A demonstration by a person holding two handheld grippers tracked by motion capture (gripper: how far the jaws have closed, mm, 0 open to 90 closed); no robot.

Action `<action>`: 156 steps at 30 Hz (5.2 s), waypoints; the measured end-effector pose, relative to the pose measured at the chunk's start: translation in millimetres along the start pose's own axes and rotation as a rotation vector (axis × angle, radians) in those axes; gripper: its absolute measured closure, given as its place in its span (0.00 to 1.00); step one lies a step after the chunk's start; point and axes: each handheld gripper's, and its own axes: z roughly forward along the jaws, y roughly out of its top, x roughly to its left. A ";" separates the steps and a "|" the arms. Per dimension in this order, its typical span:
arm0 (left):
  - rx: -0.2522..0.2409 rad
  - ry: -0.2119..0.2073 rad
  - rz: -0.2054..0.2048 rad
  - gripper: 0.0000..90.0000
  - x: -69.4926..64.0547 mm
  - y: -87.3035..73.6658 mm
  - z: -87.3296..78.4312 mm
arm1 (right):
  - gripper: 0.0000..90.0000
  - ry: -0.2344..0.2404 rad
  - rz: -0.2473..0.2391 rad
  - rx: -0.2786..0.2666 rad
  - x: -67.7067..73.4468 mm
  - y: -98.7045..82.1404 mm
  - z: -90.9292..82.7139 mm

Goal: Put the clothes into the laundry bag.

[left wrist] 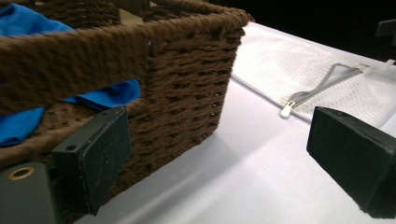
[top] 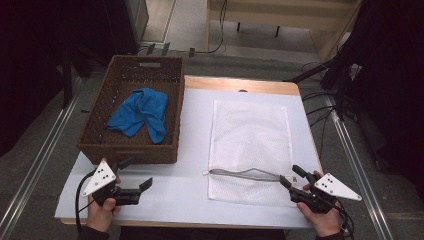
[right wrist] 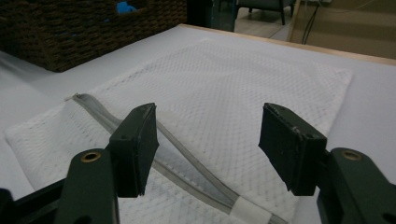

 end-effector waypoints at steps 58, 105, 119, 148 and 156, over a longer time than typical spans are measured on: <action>0.058 0.004 0.003 0.08 -4.5 -5.9 11.2 | 0.22 -0.214 -0.082 0.389 39.7 6.5 85.4; 0.015 0.084 0.080 0.08 -11.5 -2.5 4.2 | 0.99 -0.206 -0.011 0.136 32.5 35.8 73.7; 0.005 0.066 0.058 0.08 -19.0 15.3 -7.9 | 0.99 -0.149 0.022 0.120 26.5 31.2 69.7; -0.082 0.284 -0.022 0.15 18.0 69.7 3.6 | 0.96 -0.135 -0.031 0.118 29.4 29.5 72.0; -0.117 0.304 -0.149 0.16 37.5 75.0 15.4 | 0.96 -0.133 -0.032 0.121 28.5 28.5 72.4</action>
